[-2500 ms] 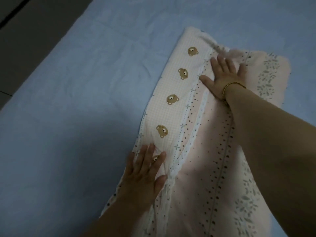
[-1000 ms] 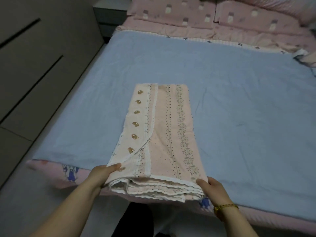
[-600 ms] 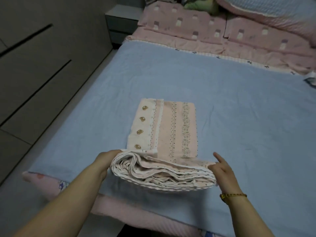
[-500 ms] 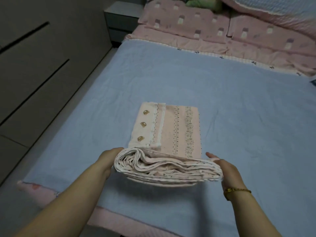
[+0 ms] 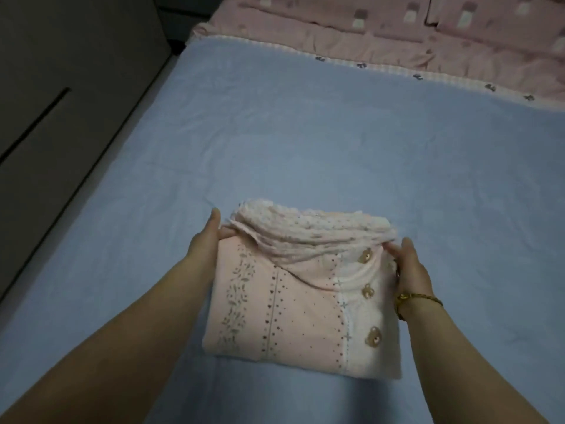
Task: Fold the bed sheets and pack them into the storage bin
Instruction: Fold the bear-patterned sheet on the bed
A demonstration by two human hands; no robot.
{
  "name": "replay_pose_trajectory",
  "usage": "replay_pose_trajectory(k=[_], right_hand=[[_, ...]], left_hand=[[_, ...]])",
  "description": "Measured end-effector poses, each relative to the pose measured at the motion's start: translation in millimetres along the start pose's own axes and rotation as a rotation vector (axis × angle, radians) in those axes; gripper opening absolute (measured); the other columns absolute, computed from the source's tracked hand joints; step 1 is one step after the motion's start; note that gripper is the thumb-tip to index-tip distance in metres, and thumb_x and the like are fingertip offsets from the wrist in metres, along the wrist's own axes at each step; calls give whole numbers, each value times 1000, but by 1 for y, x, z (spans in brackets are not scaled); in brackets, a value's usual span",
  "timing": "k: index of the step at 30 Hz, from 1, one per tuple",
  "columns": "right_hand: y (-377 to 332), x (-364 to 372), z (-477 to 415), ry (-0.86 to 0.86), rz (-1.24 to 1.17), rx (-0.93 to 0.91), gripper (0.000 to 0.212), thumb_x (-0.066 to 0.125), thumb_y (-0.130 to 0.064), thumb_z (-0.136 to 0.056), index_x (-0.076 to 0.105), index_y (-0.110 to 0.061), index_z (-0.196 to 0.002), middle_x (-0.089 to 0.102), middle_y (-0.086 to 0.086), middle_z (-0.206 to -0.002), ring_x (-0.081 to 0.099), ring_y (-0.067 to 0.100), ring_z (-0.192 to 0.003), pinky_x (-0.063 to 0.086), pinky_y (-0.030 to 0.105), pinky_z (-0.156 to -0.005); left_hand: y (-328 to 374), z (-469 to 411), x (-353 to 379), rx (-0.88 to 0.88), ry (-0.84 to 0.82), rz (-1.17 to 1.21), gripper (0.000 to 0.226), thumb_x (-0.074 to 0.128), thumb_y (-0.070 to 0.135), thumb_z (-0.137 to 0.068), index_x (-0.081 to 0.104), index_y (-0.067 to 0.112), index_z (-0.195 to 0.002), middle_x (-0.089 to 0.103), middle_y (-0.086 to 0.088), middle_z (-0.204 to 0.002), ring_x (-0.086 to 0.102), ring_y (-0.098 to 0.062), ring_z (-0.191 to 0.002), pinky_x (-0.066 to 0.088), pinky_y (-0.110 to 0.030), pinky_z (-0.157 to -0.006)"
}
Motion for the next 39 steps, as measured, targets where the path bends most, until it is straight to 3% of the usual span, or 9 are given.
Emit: replay_pose_trajectory(k=[4, 8, 13, 16, 19, 24, 28, 35, 39], right_hand=[[24, 11, -27, -112, 370, -126, 54, 50, -19, -93, 30, -17, -143, 38, -1, -141, 41, 21, -126, 31, 27, -102], [34, 13, -40, 128, 752, -276, 51, 54, -19, -90, 38, -17, -139, 45, 12, -138, 36, 30, -128, 26, 35, -106], [23, 20, -35, 191, 692, -478, 41, 43, -3, -92, 45, -7, -133, 48, 19, -129, 35, 30, -124, 21, 27, -104], [21, 35, -31, 320, 930, -544, 52, 37, -36, -95, 33, -12, -141, 27, 16, -149, 20, 31, -137, 4, 38, -111], [41, 70, -19, 21, 1292, -824, 66, 5, -56, -93, 32, -16, -137, 30, 16, -144, 24, 31, -130, 0, 42, -108], [51, 94, -69, -205, 1581, -862, 72, -2, -52, -93, 50, -19, -131, 33, 4, -140, 40, 25, -131, -5, 45, -110], [33, 98, -109, -186, 1696, -868, 77, -21, -58, -70, -16, -26, -140, -24, -4, -148, -5, 20, -145, -37, 38, -94], [27, 108, -137, -147, 1656, -787, 91, -25, -53, -63, -6, -26, -148, -9, -2, -157, -10, 18, -144, -29, 37, -98], [21, 102, -118, -106, 1617, -753, 80, -16, -60, -74, -13, -26, -146, -18, 2, -155, -18, 21, -142, -39, 41, -92]], left_hand=[[-30, -23, 6, 151, 79, -442, 48, 43, 59, -87, 47, 26, -123, 46, 1, -135, 40, -23, -125, 27, -40, -110], [-41, -22, 18, 316, 303, -656, 50, 57, 38, -88, 40, 23, -132, 50, -13, -132, 40, -30, -125, 18, -32, -107], [-31, -21, 22, 463, 488, -758, 47, 49, 28, -93, 38, 20, -139, 46, -19, -133, 35, -30, -127, 9, -33, -107], [-33, -16, 35, 874, 504, -974, 53, 34, 42, -91, 40, 14, -136, 44, -23, -137, 31, -31, -128, 9, -49, -108], [-55, -22, 63, 1106, 244, -1343, 56, 12, 54, -96, 35, 21, -134, 43, -17, -140, 27, -28, -130, -1, -45, -110], [-56, -73, 82, 1035, 158, -1500, 63, 5, 57, -94, 42, 22, -132, 51, -16, -135, 37, -31, -129, 7, -49, -108], [-50, -105, 86, 1035, 218, -1488, 63, 11, 57, -94, 45, 18, -130, 54, -17, -131, 51, -36, -121, 14, -51, -103], [-49, -121, 91, 980, 219, -1478, 63, 8, 57, -93, 42, 18, -129, 57, -17, -127, 54, -36, -118, 15, -51, -102], [-46, -110, 89, 956, 192, -1470, 70, 14, 59, -92, 51, 14, -131, 52, -19, -132, 50, -38, -122, 17, -54, -107]])
Point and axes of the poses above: each hand's wrist, its own z-axis away from the middle knuckle, its own x-axis out of the palm, y = z × x, the point moved 1 cm from there along -z, towards the middle knuckle
